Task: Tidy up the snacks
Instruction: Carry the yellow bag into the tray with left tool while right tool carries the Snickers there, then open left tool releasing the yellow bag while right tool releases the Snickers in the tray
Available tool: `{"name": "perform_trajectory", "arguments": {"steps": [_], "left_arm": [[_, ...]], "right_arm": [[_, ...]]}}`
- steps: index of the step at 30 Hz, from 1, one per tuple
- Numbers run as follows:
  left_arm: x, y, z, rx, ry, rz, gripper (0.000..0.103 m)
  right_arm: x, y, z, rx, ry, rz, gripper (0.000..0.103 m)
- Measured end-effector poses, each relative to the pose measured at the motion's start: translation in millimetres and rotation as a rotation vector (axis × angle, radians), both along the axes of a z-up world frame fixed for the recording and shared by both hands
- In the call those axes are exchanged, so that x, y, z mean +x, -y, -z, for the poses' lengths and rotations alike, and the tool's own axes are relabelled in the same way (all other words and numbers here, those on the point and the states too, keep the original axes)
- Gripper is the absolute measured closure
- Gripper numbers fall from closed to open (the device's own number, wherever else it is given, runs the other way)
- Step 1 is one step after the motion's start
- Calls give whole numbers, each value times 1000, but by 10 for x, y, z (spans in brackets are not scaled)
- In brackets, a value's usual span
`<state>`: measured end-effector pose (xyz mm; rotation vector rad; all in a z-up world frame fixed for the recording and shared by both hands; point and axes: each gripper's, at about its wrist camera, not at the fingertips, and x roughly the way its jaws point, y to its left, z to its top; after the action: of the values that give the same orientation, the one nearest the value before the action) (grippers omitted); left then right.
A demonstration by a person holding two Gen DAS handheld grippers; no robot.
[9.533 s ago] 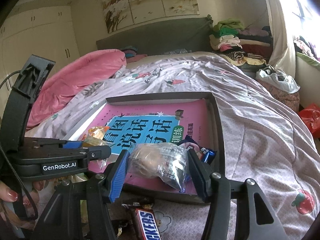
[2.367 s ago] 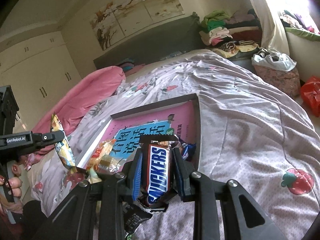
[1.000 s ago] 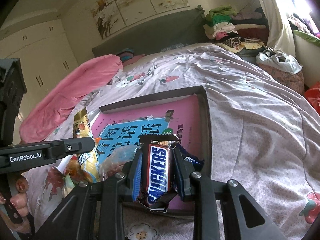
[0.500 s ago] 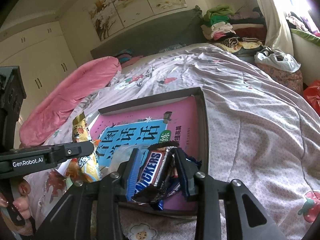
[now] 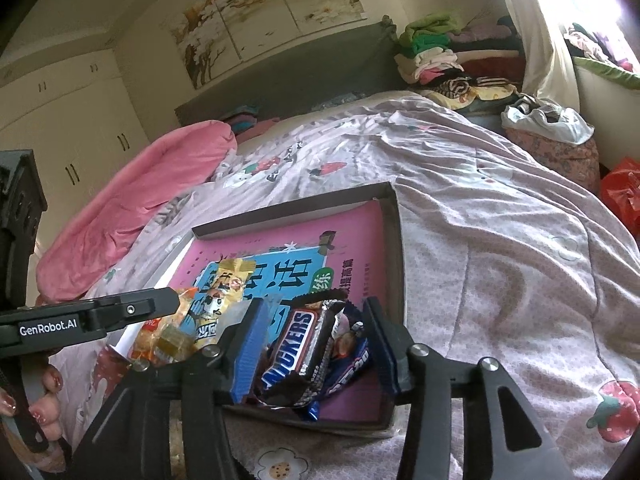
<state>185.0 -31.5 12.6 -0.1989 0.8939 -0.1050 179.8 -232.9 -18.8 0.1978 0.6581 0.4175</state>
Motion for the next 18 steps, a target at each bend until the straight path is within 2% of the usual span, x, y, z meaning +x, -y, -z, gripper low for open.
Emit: {"name": "perform_trajectory", "arguments": {"steps": [3,8,10,11,18], "left_arm": [[-6,-29,-13,-6,1,-5,66],[-43,-89,-36,-18,8,-16,55],[-58,-114,-51,-22,11,-24,48],[-69,-132,-61,-28,14,-28,47],[-140,-232,-80,-64,7,-45,42]], "right_arm": [[-5,5,-2,-2,2,1,53],[-26,28,-42,3,14,0,53],[-34,31,-58,3,18,0,51],[-36,31,-64,2,18,1,48],[-70,28,-106,5,29,-5,47]]}}
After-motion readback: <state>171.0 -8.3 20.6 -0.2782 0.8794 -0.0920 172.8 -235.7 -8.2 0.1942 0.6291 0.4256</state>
